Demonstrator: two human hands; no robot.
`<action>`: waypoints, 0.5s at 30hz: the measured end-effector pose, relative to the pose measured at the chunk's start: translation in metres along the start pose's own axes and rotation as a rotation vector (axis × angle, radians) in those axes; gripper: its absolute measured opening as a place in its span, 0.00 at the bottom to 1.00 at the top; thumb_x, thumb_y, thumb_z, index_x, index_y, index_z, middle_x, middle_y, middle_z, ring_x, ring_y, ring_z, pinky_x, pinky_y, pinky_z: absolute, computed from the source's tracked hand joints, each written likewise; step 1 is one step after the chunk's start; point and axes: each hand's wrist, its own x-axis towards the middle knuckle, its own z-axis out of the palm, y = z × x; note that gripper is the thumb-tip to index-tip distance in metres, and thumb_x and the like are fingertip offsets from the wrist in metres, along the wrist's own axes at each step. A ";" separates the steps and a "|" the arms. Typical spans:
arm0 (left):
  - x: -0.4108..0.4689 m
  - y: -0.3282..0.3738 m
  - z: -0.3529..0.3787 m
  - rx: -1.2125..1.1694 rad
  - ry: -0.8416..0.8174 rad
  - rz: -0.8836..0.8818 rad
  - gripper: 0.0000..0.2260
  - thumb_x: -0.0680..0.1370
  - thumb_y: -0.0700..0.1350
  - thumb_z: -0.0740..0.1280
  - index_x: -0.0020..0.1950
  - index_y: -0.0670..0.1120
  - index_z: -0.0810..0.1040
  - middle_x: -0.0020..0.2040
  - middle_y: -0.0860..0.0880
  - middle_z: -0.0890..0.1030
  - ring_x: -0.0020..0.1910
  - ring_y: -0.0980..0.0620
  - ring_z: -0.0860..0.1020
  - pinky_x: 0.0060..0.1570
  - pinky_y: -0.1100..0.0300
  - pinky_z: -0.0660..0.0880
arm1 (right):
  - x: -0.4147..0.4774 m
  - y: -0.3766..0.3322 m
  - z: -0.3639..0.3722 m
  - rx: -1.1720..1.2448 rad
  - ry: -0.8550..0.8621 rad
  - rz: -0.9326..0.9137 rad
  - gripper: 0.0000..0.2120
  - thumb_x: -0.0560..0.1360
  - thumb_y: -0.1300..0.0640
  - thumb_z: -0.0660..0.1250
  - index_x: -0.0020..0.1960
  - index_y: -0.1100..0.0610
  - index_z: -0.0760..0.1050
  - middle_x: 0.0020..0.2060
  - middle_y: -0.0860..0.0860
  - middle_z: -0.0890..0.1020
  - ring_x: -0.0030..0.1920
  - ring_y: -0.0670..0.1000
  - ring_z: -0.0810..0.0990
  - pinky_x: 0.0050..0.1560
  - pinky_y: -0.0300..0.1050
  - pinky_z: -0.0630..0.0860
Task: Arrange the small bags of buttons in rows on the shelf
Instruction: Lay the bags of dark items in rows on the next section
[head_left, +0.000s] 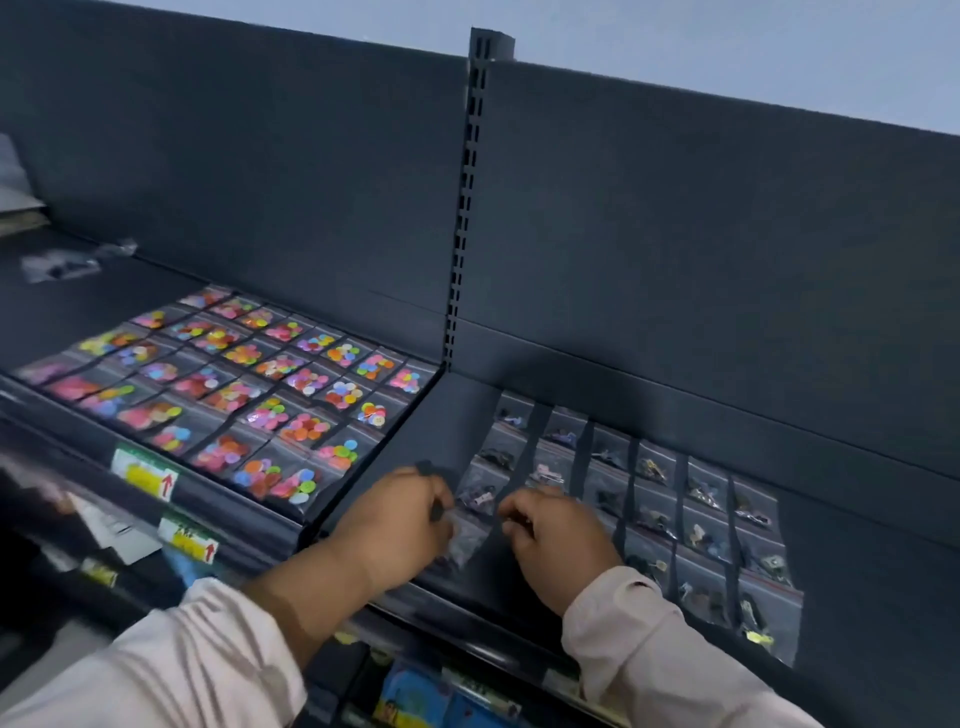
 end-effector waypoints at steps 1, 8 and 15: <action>-0.003 -0.001 -0.006 0.017 0.051 0.015 0.11 0.76 0.50 0.67 0.58 0.51 0.78 0.52 0.51 0.72 0.52 0.51 0.75 0.52 0.63 0.72 | 0.001 -0.002 -0.003 -0.034 0.021 -0.028 0.10 0.77 0.56 0.59 0.56 0.50 0.76 0.54 0.48 0.77 0.56 0.51 0.74 0.56 0.42 0.71; -0.034 -0.030 -0.064 0.224 0.279 0.097 0.15 0.77 0.52 0.64 0.63 0.52 0.74 0.50 0.53 0.71 0.56 0.51 0.71 0.55 0.60 0.70 | 0.011 -0.042 -0.018 -0.201 0.105 -0.140 0.15 0.77 0.53 0.59 0.63 0.50 0.72 0.62 0.48 0.74 0.63 0.51 0.70 0.66 0.44 0.66; -0.078 -0.113 -0.148 0.387 0.419 0.010 0.16 0.76 0.55 0.63 0.61 0.51 0.74 0.54 0.49 0.74 0.58 0.47 0.72 0.56 0.55 0.71 | 0.047 -0.153 -0.007 -0.211 0.151 -0.240 0.12 0.76 0.51 0.60 0.58 0.50 0.73 0.58 0.49 0.75 0.59 0.53 0.72 0.60 0.48 0.70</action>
